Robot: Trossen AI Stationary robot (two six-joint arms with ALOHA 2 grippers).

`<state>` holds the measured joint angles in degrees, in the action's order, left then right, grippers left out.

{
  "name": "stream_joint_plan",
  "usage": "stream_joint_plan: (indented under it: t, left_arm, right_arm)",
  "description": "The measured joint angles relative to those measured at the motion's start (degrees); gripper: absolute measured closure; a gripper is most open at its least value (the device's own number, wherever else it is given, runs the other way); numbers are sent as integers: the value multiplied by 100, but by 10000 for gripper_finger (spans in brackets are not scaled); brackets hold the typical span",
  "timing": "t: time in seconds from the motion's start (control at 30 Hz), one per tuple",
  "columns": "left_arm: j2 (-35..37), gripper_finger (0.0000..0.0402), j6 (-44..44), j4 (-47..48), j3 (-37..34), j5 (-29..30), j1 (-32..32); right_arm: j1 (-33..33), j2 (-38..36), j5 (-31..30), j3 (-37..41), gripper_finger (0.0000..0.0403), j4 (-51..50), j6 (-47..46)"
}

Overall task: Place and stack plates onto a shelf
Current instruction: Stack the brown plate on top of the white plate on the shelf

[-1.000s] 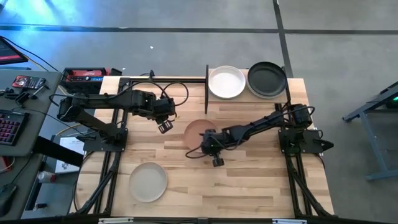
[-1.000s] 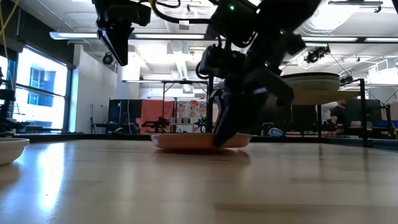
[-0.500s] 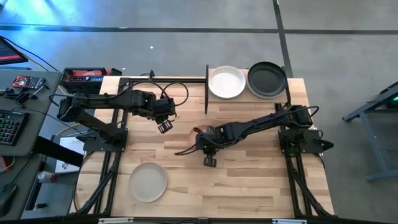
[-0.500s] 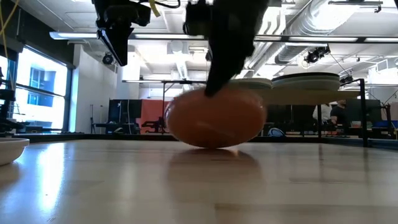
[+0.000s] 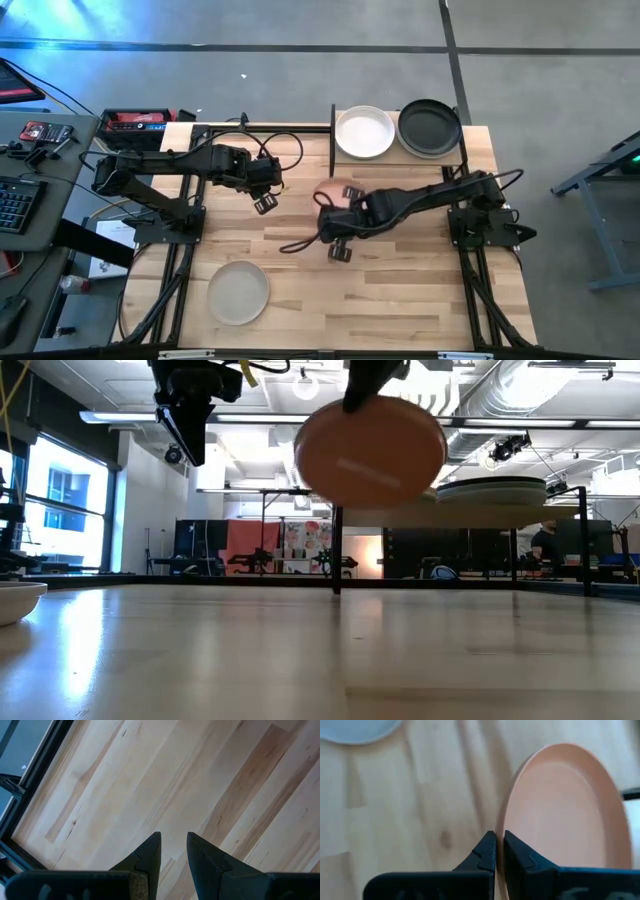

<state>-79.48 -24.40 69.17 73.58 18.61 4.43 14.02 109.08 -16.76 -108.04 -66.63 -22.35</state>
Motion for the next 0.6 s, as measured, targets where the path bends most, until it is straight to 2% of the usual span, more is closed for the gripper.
stream_joint_plan:
  t: [0.3, 0.47, 0.6]
  left_arm:
    - [0, 319, -39, -2, 0, -3, 0]
    - [0, 319, -101, -2, 0, -2, 0]
    - [0, 319, -101, -4, 0, -2, 0]
  right_arm:
    - [-404, -4, -1444, -972, 403, -1340, 657]
    - [-1035, -13, -1807, -1208, 403, -1830, 1019]
    - [-1664, -43, -1830, -1208, 403, -1874, 1322]
